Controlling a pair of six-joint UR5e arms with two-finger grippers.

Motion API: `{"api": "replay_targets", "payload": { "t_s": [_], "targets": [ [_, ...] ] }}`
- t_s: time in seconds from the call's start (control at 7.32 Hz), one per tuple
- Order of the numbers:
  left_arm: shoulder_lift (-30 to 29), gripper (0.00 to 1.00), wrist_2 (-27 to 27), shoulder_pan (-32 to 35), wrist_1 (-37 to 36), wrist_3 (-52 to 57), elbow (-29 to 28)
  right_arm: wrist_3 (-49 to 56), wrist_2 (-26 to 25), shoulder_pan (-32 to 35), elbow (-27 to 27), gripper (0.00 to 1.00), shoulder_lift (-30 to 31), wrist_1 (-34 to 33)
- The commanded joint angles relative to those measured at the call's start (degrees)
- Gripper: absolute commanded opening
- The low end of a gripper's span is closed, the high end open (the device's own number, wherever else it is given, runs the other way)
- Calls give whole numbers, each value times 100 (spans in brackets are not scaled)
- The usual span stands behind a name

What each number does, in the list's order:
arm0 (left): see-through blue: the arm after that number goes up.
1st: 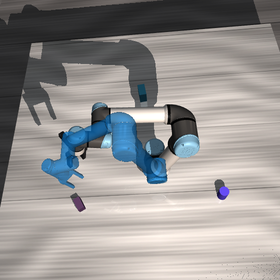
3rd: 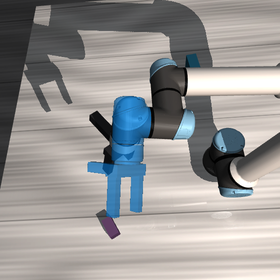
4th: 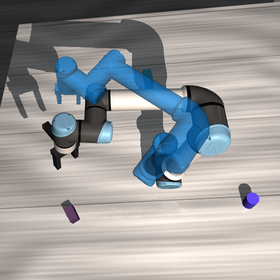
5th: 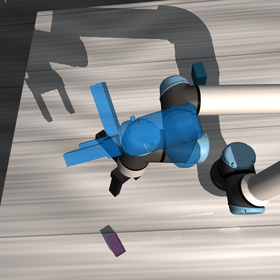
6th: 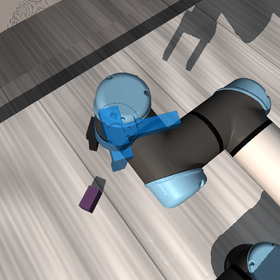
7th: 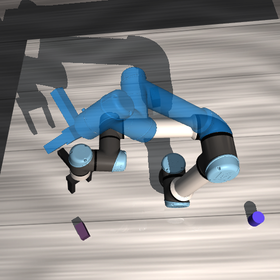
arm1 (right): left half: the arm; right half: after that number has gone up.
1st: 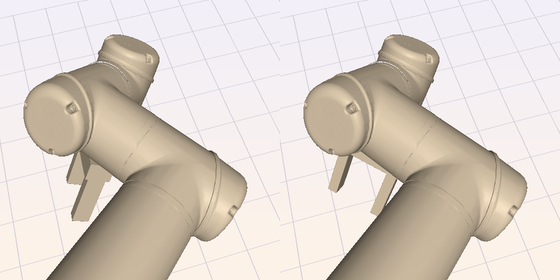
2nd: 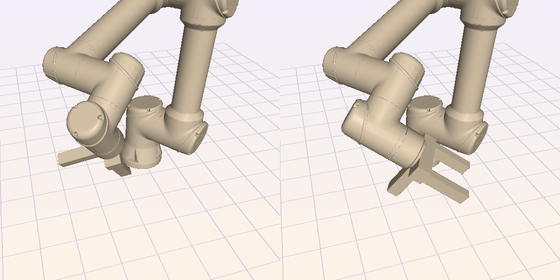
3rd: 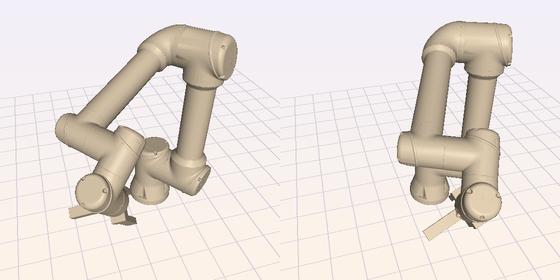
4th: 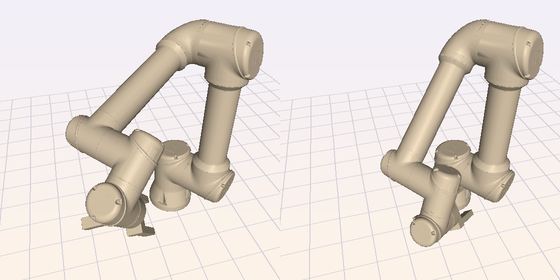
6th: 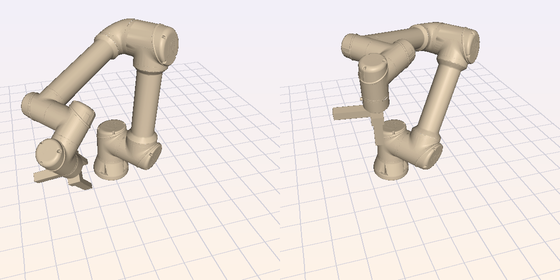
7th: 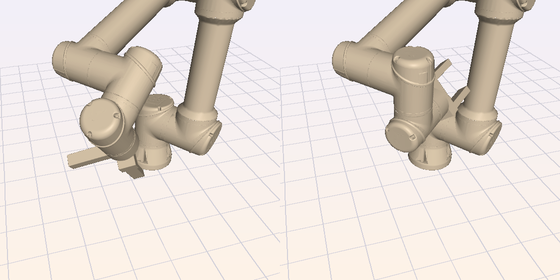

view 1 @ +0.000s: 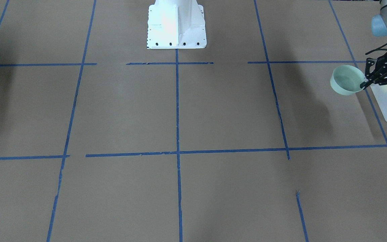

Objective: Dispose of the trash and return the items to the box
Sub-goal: 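Lift the pale green bowl with the left gripper toward the clear bin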

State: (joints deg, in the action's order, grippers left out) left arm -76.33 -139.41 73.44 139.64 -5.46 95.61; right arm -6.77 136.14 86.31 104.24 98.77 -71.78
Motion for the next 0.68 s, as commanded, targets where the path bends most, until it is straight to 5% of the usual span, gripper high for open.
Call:
{"api": "replay_targets", "payload": {
  "t_s": [0.0,0.27,0.55],
  "targets": [
    [-223,0,-78,1053,-1784,1829,195,0,0,0,0,100,2,15],
    [-312,0,-16,2003,-2502,3186,-111,-8,0,0,-9,100,2,33],
    [-452,0,-25,2174,-2399,3814,-822,9,0,0,-18,100,2,33]
  ]
}}
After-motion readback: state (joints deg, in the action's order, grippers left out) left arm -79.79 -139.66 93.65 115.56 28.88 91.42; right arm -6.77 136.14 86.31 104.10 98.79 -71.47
